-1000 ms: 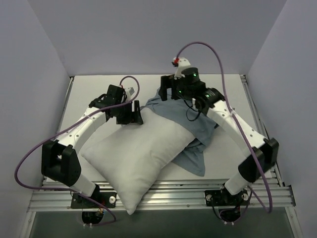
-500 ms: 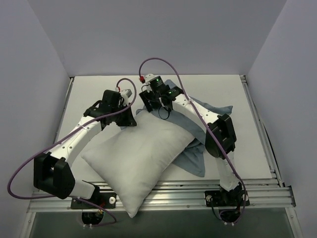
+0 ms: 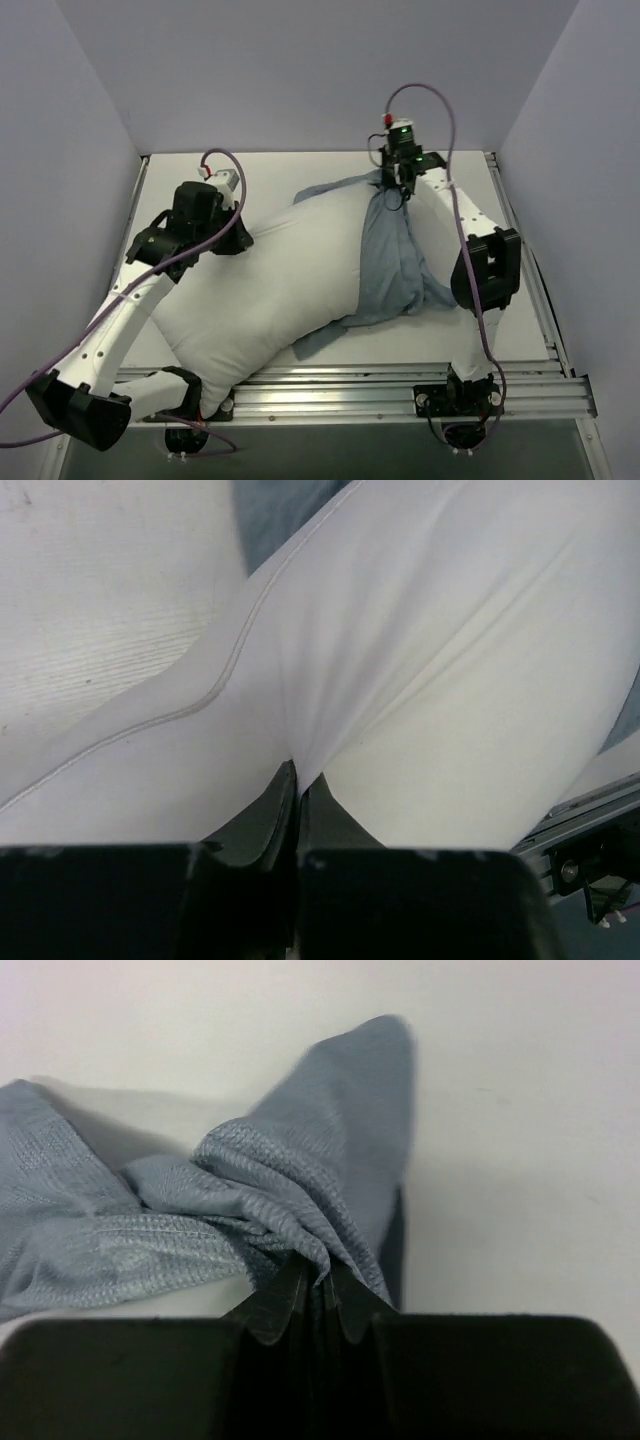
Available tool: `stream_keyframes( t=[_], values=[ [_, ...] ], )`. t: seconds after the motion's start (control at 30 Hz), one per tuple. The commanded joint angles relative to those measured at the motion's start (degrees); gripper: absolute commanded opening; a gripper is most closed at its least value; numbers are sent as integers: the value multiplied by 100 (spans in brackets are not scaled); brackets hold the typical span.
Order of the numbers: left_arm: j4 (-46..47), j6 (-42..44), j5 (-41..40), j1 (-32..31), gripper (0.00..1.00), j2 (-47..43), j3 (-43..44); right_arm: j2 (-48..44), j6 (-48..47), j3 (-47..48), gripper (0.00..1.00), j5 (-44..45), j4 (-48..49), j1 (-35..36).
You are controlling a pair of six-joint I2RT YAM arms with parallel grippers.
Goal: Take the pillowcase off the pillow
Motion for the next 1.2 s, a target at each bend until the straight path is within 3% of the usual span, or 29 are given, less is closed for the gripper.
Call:
stream_keyframes(
  t=[0.0, 0.2, 0.33, 0.57, 0.7, 0.83, 0.93, 1.0, 1.17],
  values=[
    [-819, 29, -1031, 217, 2, -809, 601, -650, 474, 4, 0, 1451, -215, -1466],
    [-1171, -85, -1662, 314, 2, -1197, 874, -923, 923, 84, 0, 1521, -408, -2432],
    [-1250, -112, -2199, 428, 2, -1162, 935, -1151, 1020, 74, 0, 1145, -312, -2690],
    [-732, -199, -2121, 849, 2, -321, 1418, -1617, 897, 996, 0, 599, -154, -2628],
    [-425, -322, -1814, 1218, 2, 401, 2330, -1617, 739, 2015, 0, 10, -128, -2611],
    [59, -638, -1384, 1544, 2, 999, 3017, -1749, 668, 2404, 0, -745, 197, -2488],
    [584, -1007, -1198, 1746, 2, 1185, 3203, -1951, 711, 2168, 0, -1404, 443, -2277],
    [919, -1200, -1277, 1764, 2, 1176, 3063, -2197, 695, 1527, 0, -1677, 777, -1805],
    [1904, -1333, -1155, 1773, 2, 1097, 1819, -2776, 886, -265, 0, -2092, 1540, -880]
  ],
)
